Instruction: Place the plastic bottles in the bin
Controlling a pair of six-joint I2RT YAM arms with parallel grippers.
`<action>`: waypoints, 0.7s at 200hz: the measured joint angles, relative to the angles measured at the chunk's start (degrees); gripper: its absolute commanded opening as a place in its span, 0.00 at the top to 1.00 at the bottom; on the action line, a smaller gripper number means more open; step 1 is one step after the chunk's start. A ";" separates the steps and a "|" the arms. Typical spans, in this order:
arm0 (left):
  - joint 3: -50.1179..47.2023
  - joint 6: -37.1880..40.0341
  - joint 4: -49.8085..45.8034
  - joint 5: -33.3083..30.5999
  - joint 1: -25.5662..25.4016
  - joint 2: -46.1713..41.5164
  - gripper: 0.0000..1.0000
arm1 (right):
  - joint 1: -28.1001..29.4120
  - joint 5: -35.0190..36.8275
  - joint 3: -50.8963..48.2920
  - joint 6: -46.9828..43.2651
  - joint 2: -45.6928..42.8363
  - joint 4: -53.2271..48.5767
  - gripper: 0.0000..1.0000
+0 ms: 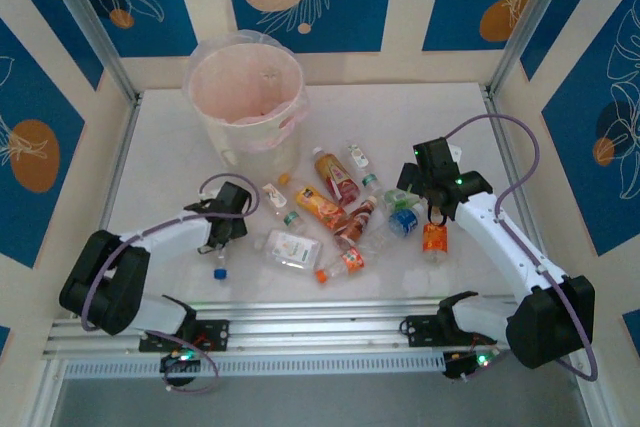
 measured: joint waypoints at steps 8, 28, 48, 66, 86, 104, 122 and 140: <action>0.17 -0.42 -0.33 -0.26 0.00 0.13 0.33 | 0.00 0.00 0.07 0.02 0.00 -0.04 0.01; 0.35 -1.03 -1.03 -0.87 0.00 0.15 0.38 | 0.02 0.00 0.15 0.02 0.00 -0.04 0.01; 0.90 -1.29 -2.10 -1.40 0.00 0.15 0.40 | 0.04 0.11 0.22 0.02 0.00 -0.04 0.01; 1.70 -1.42 -3.10 -2.14 0.00 -0.24 0.43 | 0.07 0.17 0.22 0.17 0.00 -0.04 0.01; 2.60 -1.42 -4.44 -3.52 0.00 -2.60 0.44 | 0.07 0.17 0.22 0.39 0.00 -0.04 0.01; 3.89 -1.38 -6.16 -4.96 0.00 -5.86 0.44 | 0.07 0.17 0.22 0.42 0.00 -0.04 0.01; 5.77 -1.01 -7.87 -6.56 0.00 -9.38 0.44 | 0.07 0.17 0.22 0.42 0.00 -0.02 0.01; 7.56 -0.52 -9.38 -8.66 0.00 -13.35 0.44 | 0.07 0.17 0.22 0.42 0.00 -0.02 0.01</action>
